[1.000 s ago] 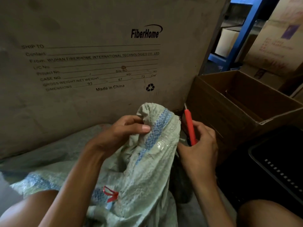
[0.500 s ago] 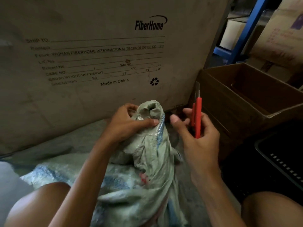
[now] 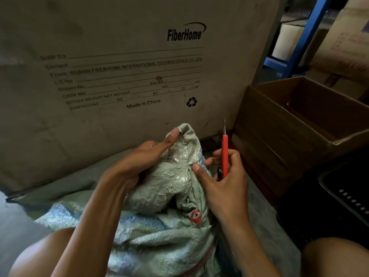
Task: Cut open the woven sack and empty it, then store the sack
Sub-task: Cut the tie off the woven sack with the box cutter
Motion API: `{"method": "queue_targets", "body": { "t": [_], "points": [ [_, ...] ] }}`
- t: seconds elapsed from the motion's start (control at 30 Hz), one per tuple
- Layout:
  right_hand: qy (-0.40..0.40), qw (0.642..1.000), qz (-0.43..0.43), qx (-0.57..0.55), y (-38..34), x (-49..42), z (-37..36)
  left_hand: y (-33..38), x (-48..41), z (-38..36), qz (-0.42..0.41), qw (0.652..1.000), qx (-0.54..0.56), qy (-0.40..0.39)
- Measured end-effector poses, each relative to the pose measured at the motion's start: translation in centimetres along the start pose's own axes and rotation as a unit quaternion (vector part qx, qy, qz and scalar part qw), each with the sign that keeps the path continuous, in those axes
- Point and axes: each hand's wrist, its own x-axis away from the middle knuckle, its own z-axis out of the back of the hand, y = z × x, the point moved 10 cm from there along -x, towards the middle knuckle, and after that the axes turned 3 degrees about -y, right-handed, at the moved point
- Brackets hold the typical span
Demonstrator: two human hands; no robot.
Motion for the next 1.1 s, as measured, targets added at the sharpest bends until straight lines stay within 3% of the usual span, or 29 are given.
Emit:
{"method": "queue_targets", "body": {
  "t": [0.13, 0.3, 0.5, 0.6, 0.73, 0.9, 1.1],
  "points": [
    [-0.012, 1.000, -0.014, 0.002, 0.1, -0.4, 0.3, -0.6, -0.2, 0.0, 0.020, 0.989, 0.146, -0.003],
    [-0.006, 0.999, -0.003, 0.045, -0.6, 0.0, 0.5, -0.8, -0.4, -1.4, 0.021, 0.971, 0.239, -0.020],
    [-0.003, 0.998, 0.032, 0.054, -3.0, 0.4, 1.1, -1.2, -1.3, 0.0, -0.016, 0.940, 0.335, 0.064],
    [-0.054, 0.997, 0.032, 0.045, -4.1, 0.9, 0.4, -1.6, -1.6, 0.1, -0.024, 0.938, 0.338, 0.071],
    [-0.107, 0.985, 0.065, 0.116, -4.9, 1.4, -0.6, -1.4, -2.0, -0.3, -0.043, 0.942, 0.327, 0.058],
    [-0.128, 0.961, 0.089, 0.227, -5.0, 1.9, -0.8, -1.1, -1.9, -0.3, -0.047, 0.943, 0.322, 0.062],
    [-0.130, 0.950, 0.095, 0.268, -4.9, 1.8, -0.8, -0.8, -2.0, -0.5, -0.055, 0.945, 0.315, 0.066]
  ]
}}
